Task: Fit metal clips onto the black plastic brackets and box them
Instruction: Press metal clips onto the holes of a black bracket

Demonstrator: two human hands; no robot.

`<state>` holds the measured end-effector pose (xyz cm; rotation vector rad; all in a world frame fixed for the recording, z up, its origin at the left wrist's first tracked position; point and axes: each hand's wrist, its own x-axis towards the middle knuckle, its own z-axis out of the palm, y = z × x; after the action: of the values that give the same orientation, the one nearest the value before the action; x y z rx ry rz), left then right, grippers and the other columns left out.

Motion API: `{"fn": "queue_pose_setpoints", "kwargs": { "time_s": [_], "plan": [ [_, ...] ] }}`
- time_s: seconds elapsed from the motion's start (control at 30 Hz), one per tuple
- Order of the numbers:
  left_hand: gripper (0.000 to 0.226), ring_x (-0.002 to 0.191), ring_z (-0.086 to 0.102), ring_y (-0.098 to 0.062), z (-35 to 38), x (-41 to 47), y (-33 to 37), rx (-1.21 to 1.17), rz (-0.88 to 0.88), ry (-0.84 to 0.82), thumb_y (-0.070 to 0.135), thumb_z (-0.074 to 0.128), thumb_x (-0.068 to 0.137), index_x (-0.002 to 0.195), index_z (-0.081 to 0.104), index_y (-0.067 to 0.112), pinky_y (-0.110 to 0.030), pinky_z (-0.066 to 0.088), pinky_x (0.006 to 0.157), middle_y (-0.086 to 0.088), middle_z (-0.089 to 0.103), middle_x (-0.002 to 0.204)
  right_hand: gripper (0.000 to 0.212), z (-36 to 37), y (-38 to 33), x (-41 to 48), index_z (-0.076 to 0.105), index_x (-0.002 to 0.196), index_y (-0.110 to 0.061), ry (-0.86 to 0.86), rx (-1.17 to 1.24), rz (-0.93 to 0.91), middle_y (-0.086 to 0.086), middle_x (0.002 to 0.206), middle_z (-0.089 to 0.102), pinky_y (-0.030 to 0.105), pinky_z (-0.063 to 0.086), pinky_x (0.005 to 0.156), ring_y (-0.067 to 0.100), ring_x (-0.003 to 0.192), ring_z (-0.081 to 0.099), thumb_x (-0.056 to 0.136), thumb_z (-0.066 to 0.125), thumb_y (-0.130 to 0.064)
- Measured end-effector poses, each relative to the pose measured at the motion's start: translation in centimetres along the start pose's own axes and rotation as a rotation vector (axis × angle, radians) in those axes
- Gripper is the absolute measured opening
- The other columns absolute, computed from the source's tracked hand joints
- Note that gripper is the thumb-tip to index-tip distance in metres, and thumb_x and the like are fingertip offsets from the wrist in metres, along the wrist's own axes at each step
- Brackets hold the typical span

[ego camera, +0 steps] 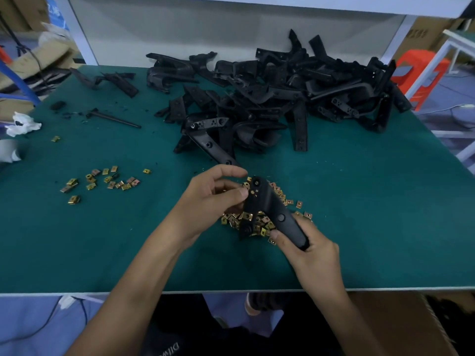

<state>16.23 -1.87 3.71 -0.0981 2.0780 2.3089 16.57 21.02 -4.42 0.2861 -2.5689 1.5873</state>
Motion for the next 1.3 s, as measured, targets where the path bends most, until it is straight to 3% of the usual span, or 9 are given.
{"fn": "queue_pose_setpoints", "kwargs": {
  "time_s": [0.3,0.53,0.77,1.0,1.13,1.3],
  "plan": [
    [0.029,0.073,0.068,-0.018,-0.5,0.1,-0.2,0.062,0.003,-0.007,0.002,0.070,0.091,0.114,0.067,0.019,-0.030,0.060,0.072,-0.004,0.074,0.083,0.036,-0.2,0.2,-0.1,0.067,0.112,-0.047,-0.020,-0.040,0.024,-0.014,0.085,0.070,0.024,0.050,0.065,0.005,0.070,0.061,0.080,0.071,-0.062],
    [0.035,0.072,0.069,-0.016,-1.9,0.5,0.4,0.190,-0.054,-0.087,0.004,0.075,0.088,0.116,0.068,0.024,-0.024,0.055,0.070,-0.003,0.071,0.077,0.034,-0.3,0.0,0.0,0.067,0.113,-0.043,-0.075,-0.103,0.049,-0.014,0.081,0.069,0.030,0.050,0.067,0.004,0.070,0.060,0.082,0.075,-0.053],
    [0.036,0.071,0.067,-0.013,-1.9,0.6,0.9,0.298,-0.038,-0.140,0.003,0.073,0.089,0.116,0.069,0.026,-0.033,0.056,0.078,0.000,0.071,0.074,0.035,-0.4,0.0,0.0,0.066,0.111,-0.047,-0.120,-0.067,0.052,-0.011,0.086,0.071,0.041,0.054,0.070,0.015,0.077,0.065,0.079,0.071,-0.061],
    [0.037,0.073,0.066,-0.012,-1.8,0.5,1.4,0.218,-0.028,-0.177,0.001,0.071,0.090,0.119,0.068,0.023,-0.022,0.053,0.073,-0.005,0.070,0.080,0.040,-0.8,0.1,0.1,0.068,0.118,-0.047,-0.176,0.045,0.047,-0.011,0.099,0.074,0.036,0.055,0.076,0.011,0.088,0.068,0.080,0.072,-0.059],
    [0.030,0.071,0.067,-0.015,-1.2,0.3,0.8,0.087,-0.002,-0.097,0.001,0.071,0.088,0.115,0.068,0.015,-0.024,0.055,0.070,-0.005,0.071,0.078,0.040,-0.5,0.2,0.2,0.070,0.115,-0.043,-0.135,0.067,0.060,-0.007,0.089,0.073,0.038,0.054,0.072,0.019,0.082,0.066,0.078,0.072,-0.060],
    [0.035,0.069,0.066,-0.016,-0.4,0.2,-0.1,-0.072,-0.030,-0.014,0.016,0.075,0.075,0.110,0.068,0.014,-0.027,0.056,0.069,-0.002,0.069,0.074,0.039,-0.3,0.3,0.2,0.070,0.112,-0.043,-0.111,0.066,0.074,-0.006,0.083,0.071,0.041,0.054,0.070,0.023,0.079,0.063,0.077,0.072,-0.060]
  ]
}}
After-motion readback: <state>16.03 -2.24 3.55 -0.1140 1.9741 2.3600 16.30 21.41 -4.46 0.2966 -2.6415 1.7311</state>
